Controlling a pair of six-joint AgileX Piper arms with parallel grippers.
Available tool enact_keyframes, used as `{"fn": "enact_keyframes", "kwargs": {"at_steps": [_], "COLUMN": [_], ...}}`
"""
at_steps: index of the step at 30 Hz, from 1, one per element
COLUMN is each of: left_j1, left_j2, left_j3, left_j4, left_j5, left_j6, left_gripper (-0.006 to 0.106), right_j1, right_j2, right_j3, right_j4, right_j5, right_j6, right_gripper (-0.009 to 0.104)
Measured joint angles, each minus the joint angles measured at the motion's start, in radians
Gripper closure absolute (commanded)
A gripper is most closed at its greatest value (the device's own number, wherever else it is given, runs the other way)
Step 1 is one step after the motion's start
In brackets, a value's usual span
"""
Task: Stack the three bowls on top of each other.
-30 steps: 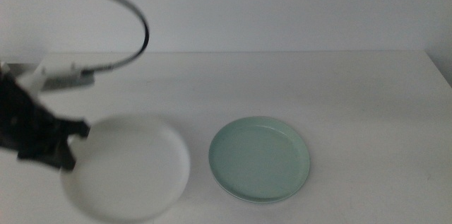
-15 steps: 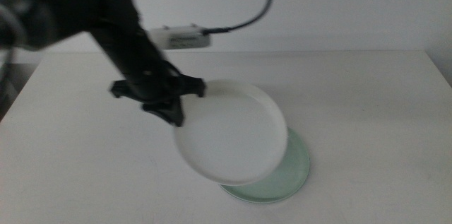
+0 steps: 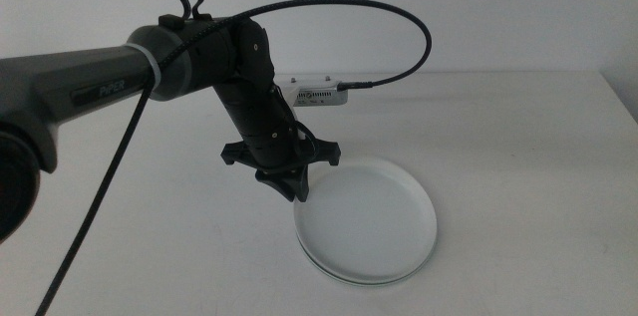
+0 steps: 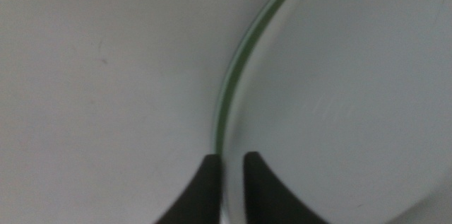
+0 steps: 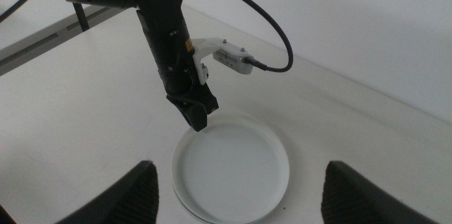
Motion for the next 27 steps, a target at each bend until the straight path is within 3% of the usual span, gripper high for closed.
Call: {"fn": "enact_keyframes", "kwargs": {"at_steps": [6,15,27], "left_j1": [0.001,0.088,0.13], "left_j2": [0.0,-0.149,-0.532], "left_j3": [-0.013,-0.057,-0.058], "left_j4": [0.004,0.03,0.326], "left_j5": [0.018,0.144,0.184], "left_j6": [0.032,0.028,-0.102], "left_gripper": [0.01,0.01,0.01], "right_j1": [0.0,0.0,0.0], "right_j2": [0.0,0.0,0.0], "right_j3": [0.0,0.0,0.0], "right_j4": [0.0,0.0,0.0], "right_j5": [0.0,-0.001,-0.001], "right_j6": [0.0,0.0,0.0], "right_gripper": [0.035,0.035,0.035]}}
